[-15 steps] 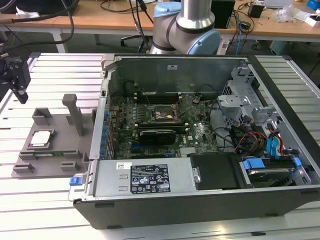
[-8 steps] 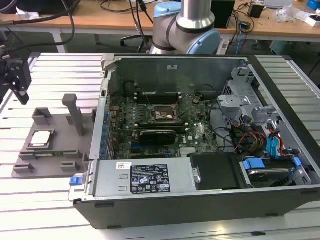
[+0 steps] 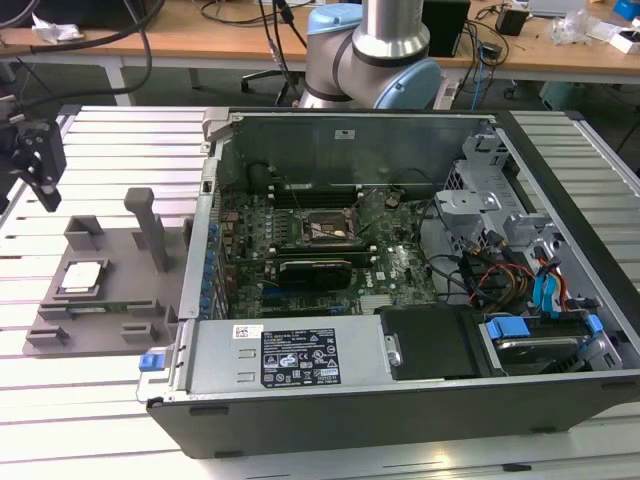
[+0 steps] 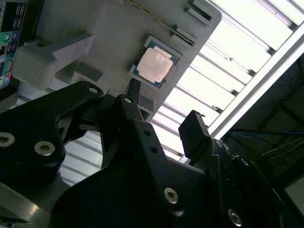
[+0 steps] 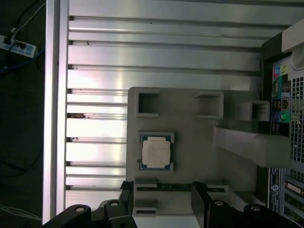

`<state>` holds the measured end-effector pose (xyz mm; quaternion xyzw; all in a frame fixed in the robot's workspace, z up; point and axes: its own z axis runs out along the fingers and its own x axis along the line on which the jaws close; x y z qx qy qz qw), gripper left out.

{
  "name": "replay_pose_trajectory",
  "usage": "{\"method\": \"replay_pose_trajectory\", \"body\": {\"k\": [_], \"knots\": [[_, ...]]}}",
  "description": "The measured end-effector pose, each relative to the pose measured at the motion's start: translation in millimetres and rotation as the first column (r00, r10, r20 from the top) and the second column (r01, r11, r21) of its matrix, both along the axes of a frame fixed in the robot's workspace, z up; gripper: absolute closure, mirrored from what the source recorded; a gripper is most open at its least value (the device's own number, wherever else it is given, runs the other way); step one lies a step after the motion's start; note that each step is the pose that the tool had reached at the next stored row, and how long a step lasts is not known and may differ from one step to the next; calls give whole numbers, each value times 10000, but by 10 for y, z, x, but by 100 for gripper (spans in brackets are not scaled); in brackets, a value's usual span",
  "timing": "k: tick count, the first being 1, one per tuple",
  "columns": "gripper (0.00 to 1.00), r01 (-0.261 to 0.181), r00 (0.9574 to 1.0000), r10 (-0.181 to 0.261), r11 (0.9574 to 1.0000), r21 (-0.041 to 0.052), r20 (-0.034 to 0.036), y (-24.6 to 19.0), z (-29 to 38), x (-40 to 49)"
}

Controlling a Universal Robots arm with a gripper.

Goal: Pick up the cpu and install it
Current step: 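Pick up the cpu and move it towards the insertion slot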

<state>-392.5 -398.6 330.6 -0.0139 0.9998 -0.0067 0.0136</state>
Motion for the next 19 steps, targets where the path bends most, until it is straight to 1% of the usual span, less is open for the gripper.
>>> {"method": "replay_pose_trajectory", "body": {"k": [19], "knots": [[40, 0, 10000, 0, 10000, 0, 0, 0, -78, 8]]}}
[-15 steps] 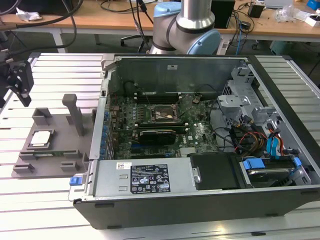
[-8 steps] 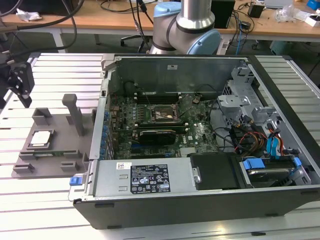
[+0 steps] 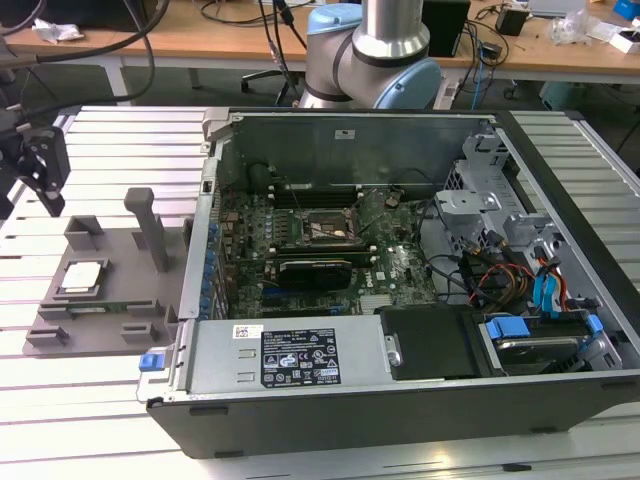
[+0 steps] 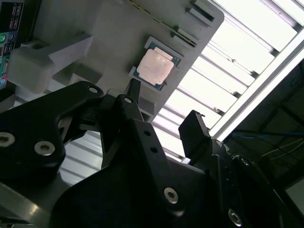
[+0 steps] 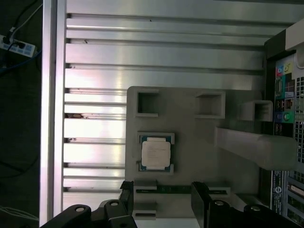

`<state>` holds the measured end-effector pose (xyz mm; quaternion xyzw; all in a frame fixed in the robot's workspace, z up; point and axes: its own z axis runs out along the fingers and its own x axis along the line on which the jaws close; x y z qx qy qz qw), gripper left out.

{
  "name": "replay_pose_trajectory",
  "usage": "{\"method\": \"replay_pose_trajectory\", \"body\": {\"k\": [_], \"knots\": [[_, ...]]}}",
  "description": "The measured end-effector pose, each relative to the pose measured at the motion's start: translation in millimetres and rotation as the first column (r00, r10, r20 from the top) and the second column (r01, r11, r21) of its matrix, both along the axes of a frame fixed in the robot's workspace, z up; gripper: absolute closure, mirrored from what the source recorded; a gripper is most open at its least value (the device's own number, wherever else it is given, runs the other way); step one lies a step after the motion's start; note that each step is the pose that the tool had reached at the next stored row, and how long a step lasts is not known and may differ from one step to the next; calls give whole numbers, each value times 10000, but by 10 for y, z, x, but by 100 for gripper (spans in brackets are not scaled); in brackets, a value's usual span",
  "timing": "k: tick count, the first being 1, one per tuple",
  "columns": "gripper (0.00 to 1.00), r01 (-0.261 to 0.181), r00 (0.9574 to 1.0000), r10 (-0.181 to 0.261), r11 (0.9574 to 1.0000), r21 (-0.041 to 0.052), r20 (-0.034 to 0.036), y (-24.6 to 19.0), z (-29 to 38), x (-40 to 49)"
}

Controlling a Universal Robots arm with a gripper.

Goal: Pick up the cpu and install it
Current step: 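Pick up the cpu and move it towards the insertion slot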

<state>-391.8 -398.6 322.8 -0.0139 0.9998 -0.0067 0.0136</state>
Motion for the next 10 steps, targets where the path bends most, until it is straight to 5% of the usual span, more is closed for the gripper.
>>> {"method": "replay_pose_trajectory", "body": {"k": [10], "knots": [[40, 0, 10000, 0, 10000, 0, 0, 0, -41, 20]]}}
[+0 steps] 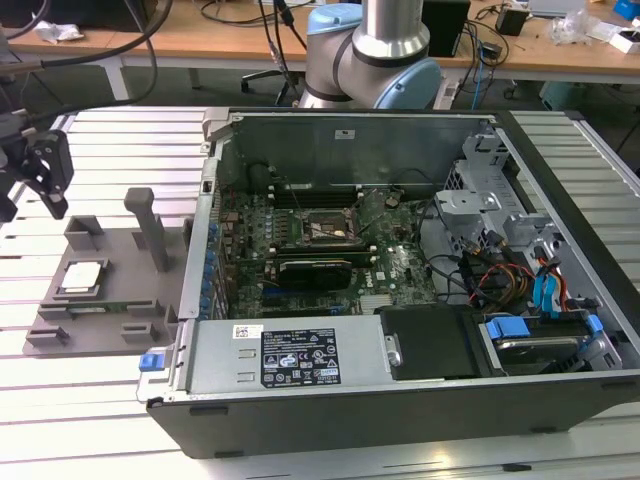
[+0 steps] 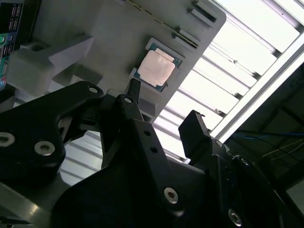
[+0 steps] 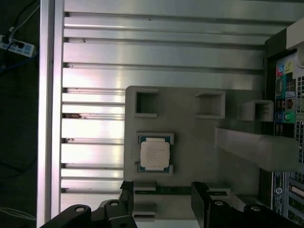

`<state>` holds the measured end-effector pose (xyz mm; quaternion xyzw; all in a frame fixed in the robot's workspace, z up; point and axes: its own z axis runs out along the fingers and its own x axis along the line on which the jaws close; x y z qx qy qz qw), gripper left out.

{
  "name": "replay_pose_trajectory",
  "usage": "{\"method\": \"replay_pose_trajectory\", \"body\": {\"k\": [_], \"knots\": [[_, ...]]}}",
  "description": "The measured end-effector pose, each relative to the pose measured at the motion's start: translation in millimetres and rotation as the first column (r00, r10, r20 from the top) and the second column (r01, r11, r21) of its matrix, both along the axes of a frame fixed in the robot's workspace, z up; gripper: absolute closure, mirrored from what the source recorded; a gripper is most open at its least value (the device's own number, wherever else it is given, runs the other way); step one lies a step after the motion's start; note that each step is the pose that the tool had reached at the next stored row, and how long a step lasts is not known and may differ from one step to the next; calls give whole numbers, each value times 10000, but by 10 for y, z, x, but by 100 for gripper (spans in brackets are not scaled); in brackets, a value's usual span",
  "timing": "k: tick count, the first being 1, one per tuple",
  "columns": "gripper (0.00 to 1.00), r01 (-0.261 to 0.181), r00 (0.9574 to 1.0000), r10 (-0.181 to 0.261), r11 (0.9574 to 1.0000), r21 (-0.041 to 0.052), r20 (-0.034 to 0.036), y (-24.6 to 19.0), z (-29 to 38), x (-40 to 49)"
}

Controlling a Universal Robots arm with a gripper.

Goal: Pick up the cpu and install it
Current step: 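Pick up the cpu and move it towards the insertion slot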

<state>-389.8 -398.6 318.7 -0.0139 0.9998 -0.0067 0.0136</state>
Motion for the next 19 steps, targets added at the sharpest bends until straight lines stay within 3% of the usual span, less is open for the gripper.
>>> {"method": "replay_pose_trajectory", "body": {"k": [19], "knots": [[40, -1, 10000, 1, 10000, 0, 1, 0, -87, 17]]}}
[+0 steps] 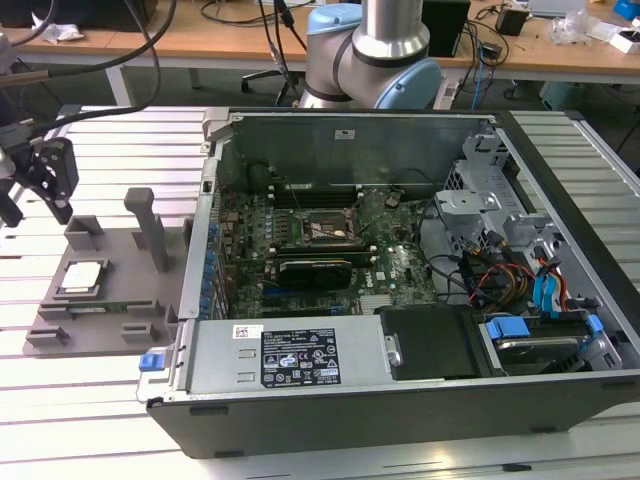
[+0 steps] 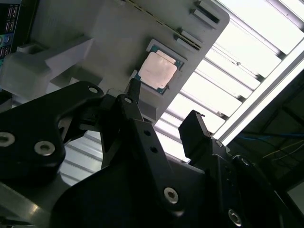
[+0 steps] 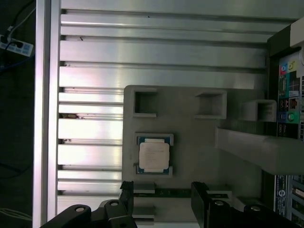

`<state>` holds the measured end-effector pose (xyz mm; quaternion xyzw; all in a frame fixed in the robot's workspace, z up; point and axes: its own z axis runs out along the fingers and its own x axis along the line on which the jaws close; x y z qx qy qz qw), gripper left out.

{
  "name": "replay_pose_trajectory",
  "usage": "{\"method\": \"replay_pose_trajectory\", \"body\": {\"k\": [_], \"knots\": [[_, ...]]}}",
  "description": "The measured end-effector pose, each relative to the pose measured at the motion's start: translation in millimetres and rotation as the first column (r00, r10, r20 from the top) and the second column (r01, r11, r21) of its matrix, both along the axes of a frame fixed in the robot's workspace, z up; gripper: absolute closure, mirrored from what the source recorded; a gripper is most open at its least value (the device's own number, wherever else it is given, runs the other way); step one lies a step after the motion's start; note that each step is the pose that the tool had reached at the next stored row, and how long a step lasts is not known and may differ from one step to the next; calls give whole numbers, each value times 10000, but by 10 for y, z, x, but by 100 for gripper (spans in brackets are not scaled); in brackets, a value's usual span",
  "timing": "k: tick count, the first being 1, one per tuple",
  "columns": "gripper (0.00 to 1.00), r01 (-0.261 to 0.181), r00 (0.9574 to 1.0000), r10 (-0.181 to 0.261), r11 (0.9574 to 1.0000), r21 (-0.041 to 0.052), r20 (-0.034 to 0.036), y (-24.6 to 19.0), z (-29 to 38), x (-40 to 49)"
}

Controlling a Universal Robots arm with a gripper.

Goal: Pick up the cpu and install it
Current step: 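Pick up the cpu and move it towards the insertion slot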

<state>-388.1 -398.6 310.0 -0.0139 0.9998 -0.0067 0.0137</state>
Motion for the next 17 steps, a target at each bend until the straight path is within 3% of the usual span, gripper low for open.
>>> {"method": "replay_pose_trajectory", "body": {"k": [3, 5, 17], "knots": [[40, 0, 10000, 0, 10000, 0, 1, 0, -15, 11], [40, 0, 10000, 0, 10000, 0, 1, 0, -98, 58], [40, -1, 10000, 1, 10000, -4, -1, 0, -126, 103]]}}
